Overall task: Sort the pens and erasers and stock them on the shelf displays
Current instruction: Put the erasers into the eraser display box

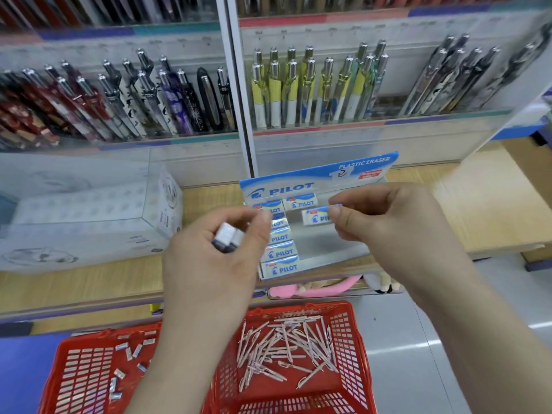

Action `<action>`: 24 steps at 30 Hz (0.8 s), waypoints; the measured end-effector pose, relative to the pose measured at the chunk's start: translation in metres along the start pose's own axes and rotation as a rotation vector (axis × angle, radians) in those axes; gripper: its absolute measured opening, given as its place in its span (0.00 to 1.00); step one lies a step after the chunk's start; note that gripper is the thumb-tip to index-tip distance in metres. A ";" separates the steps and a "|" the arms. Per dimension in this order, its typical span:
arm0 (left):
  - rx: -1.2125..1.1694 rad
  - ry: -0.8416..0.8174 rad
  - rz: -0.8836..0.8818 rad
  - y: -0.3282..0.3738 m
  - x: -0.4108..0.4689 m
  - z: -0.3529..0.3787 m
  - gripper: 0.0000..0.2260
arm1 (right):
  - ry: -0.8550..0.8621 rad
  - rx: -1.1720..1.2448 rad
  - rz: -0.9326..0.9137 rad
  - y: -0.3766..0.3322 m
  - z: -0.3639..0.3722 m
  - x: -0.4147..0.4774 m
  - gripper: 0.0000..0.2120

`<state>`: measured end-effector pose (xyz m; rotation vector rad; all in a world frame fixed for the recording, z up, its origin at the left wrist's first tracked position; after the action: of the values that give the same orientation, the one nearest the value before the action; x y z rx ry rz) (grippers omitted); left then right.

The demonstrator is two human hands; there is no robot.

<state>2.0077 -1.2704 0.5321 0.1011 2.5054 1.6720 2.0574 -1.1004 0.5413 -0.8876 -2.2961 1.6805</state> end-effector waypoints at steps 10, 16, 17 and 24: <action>0.146 -0.003 -0.080 -0.030 0.023 0.008 0.08 | 0.054 -0.399 0.013 0.012 0.021 0.027 0.08; 0.255 -0.063 -0.008 -0.024 0.023 0.009 0.08 | 0.035 -0.420 -0.006 0.010 0.029 0.031 0.06; 0.267 -0.065 -0.005 -0.025 0.023 0.009 0.07 | 0.040 -0.414 -0.004 0.011 0.030 0.031 0.05; 0.284 -0.068 0.023 -0.027 0.024 0.008 0.05 | 0.038 -0.439 -0.012 0.012 0.027 0.031 0.05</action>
<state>1.9852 -1.2707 0.5029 0.2100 2.6813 1.2852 2.0250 -1.1031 0.5143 -0.9655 -2.6850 1.1550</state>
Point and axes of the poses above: each hand's wrist, its own x-axis towards the middle knuckle, its own z-axis out of the palm, y = z × x, the point moved 1 cm from there along x, towards the middle knuckle, and after that the axes turned 3 degrees about -z, right-handed, at the moved point
